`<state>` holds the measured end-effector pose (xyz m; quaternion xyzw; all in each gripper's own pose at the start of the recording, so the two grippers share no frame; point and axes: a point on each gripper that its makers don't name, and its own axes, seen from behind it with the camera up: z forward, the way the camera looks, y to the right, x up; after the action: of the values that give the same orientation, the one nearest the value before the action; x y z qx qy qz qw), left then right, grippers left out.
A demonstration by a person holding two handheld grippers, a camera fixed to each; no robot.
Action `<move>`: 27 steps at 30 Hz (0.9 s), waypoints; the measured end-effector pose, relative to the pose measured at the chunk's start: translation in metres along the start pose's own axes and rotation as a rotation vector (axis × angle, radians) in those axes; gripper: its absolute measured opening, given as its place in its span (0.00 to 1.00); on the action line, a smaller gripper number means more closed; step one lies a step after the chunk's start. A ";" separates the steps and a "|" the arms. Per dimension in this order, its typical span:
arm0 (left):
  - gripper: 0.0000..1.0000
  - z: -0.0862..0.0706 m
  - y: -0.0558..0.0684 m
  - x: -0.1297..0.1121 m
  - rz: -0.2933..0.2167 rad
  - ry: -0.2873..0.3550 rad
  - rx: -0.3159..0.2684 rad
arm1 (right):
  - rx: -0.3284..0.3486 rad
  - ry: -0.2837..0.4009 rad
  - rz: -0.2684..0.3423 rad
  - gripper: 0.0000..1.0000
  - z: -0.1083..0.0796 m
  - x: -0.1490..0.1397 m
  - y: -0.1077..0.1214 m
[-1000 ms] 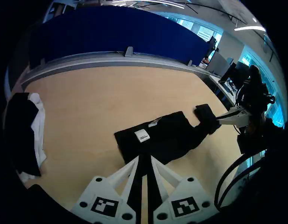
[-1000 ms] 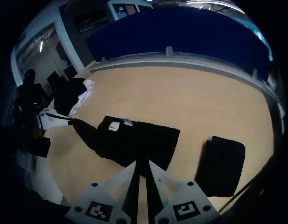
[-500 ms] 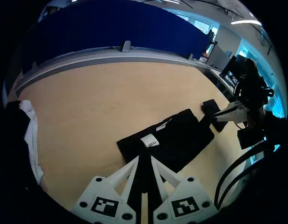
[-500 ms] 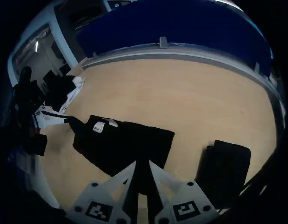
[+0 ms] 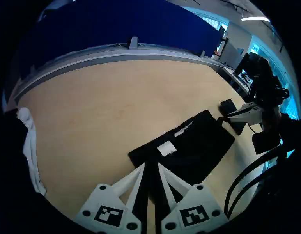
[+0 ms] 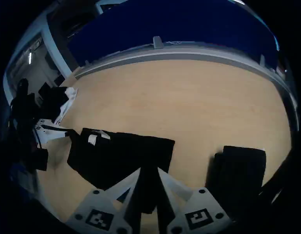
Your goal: Fold towel
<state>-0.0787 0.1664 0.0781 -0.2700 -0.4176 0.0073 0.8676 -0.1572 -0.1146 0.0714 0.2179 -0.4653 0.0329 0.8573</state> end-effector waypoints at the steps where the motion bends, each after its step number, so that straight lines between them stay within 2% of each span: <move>1: 0.12 0.001 -0.001 0.001 0.000 0.001 0.003 | -0.009 0.002 -0.001 0.37 0.001 0.000 0.002; 3: 0.18 0.002 -0.004 0.003 0.000 0.004 0.010 | -0.023 0.005 -0.005 0.53 0.002 -0.001 0.005; 5: 0.34 0.001 -0.007 0.005 -0.003 0.009 0.020 | -0.025 0.004 -0.012 0.66 0.001 -0.002 0.005; 7: 0.55 0.000 -0.009 0.006 -0.009 0.013 0.027 | -0.025 0.003 -0.021 0.76 0.001 -0.003 0.004; 9: 0.89 -0.001 -0.011 0.008 -0.016 0.019 0.032 | -0.024 0.003 -0.030 0.86 0.000 -0.004 0.003; 11: 0.97 -0.003 -0.011 0.010 -0.020 0.027 0.033 | -0.024 0.005 -0.038 0.90 0.000 -0.005 0.003; 20: 0.97 -0.009 -0.009 0.009 -0.019 0.038 0.034 | -0.027 0.011 -0.063 0.90 -0.003 -0.005 0.001; 27: 0.97 -0.027 -0.018 0.005 -0.025 0.056 0.069 | -0.023 0.012 -0.078 0.90 -0.012 -0.011 0.001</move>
<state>-0.0597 0.1402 0.0765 -0.2348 -0.3962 0.0032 0.8877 -0.1543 -0.1073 0.0577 0.2257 -0.4518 -0.0046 0.8631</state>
